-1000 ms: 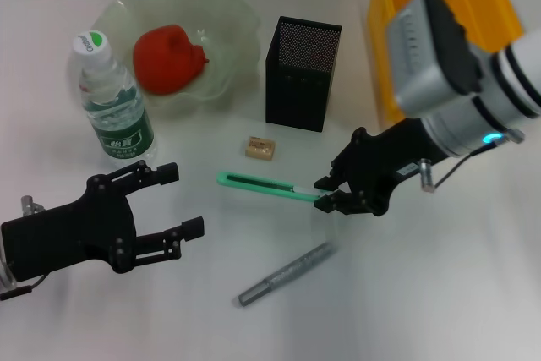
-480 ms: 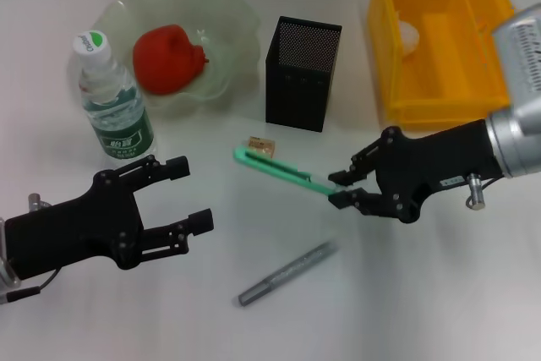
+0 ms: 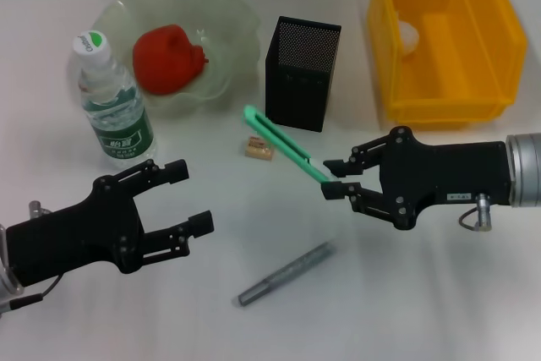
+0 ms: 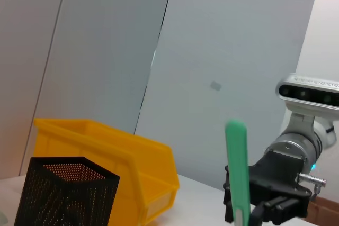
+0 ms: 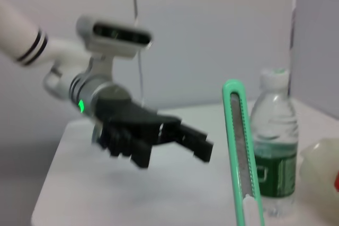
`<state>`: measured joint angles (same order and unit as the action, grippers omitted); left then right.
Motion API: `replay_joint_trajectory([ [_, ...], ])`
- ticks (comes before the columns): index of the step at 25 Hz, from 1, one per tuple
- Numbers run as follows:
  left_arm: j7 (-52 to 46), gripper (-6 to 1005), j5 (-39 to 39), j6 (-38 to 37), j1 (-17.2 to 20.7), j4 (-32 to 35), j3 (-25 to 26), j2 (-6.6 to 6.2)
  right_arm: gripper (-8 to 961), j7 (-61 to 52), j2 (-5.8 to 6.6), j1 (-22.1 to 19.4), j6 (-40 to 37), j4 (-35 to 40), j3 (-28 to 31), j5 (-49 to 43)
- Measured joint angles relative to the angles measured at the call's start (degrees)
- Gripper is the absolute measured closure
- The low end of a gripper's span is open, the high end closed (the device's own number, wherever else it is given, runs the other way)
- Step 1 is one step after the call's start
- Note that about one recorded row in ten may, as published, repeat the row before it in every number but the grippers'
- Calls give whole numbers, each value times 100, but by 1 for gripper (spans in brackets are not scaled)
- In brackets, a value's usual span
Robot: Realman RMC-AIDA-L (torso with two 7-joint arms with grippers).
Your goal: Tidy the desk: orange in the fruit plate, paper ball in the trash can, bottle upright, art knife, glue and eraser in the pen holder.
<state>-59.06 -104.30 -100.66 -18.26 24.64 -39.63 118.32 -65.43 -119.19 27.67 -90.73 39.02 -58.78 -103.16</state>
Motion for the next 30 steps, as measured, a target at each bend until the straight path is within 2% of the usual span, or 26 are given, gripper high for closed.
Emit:
replay_joint_trajectory([
  [7,362,152,4,-34,32,-10,-26,9,771,613,-28,45,394,-1118,-16,797],
  [12,715,152,-18,49,-34,-20,-44,7,771,1942,-43,134,439,-1567,-77,1546],
  [14,715,152,-20,63,-51,-22,-45,6,771,2109,-43,160,416,-1562,-80,1603],
  [21,734,153,-7,80,-120,-26,-26,7,771,4013,-36,168,407,-1501,-15,2114],
  [30,755,153,56,95,-247,-118,9,-11,771,4132,-9,-42,425,-427,434,2312],
])
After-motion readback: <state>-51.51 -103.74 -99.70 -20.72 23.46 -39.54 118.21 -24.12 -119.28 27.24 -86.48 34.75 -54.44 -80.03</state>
